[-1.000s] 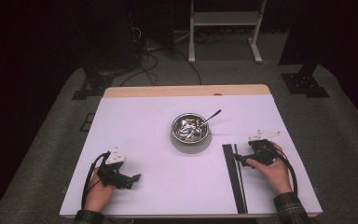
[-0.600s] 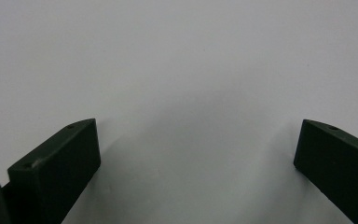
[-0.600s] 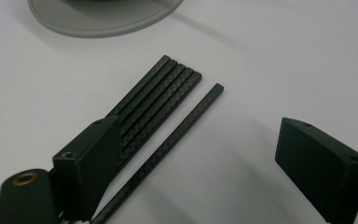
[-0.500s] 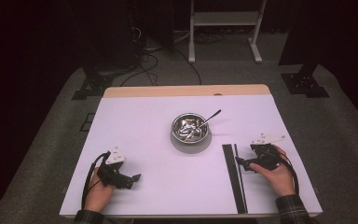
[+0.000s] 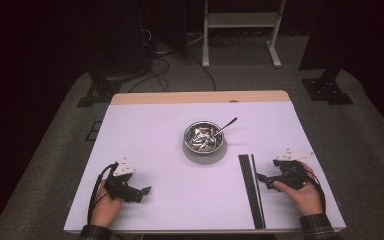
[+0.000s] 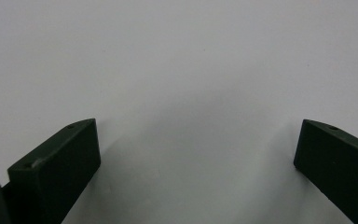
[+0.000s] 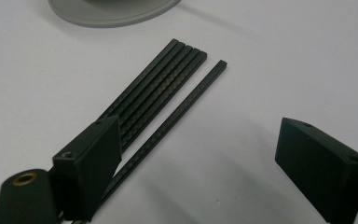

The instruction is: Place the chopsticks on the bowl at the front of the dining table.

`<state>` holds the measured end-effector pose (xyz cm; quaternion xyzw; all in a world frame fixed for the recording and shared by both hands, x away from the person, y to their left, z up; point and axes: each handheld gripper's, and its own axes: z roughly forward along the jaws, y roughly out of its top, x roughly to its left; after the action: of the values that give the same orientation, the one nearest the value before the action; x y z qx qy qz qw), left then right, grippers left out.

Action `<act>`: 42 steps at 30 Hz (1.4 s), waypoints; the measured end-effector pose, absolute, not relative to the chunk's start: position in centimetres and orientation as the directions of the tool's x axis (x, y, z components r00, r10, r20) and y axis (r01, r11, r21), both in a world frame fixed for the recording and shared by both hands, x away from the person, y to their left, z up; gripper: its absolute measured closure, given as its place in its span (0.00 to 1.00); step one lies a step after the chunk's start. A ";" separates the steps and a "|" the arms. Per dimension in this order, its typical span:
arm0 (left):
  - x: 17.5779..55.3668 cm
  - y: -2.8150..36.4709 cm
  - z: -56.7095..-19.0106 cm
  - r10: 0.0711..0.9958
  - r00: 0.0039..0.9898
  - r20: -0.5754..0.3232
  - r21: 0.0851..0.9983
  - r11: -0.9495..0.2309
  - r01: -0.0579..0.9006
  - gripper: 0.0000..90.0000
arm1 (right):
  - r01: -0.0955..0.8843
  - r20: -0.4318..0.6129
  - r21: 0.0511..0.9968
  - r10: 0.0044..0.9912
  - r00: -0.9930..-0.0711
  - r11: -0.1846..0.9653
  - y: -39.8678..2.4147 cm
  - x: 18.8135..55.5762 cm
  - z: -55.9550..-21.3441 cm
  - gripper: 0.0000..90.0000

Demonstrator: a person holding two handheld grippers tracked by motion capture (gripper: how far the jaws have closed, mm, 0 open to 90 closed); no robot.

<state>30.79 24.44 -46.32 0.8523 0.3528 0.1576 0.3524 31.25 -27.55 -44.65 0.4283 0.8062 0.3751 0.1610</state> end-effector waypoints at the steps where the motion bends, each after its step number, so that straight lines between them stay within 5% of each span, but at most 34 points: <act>1: 30.8 24.4 -46.3 0.713 0.700 0.019 0.713 -0.501 0.491 0.00 | 0.569 0.061 0.742 0.811 -0.582 0.353 -27.6 31.1 -44.6 0.14; 42: 30.8 24.4 -46.3 0.713 0.701 0.020 0.712 -0.502 0.490 0.00 | 0.567 0.098 0.750 0.790 -0.605 0.342 -28.1 23.7 -45.9 0.14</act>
<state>30.78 24.43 -46.33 0.8522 0.3530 0.1578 0.3526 23.68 -28.11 -45.86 0.4205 0.8065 0.3903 0.1430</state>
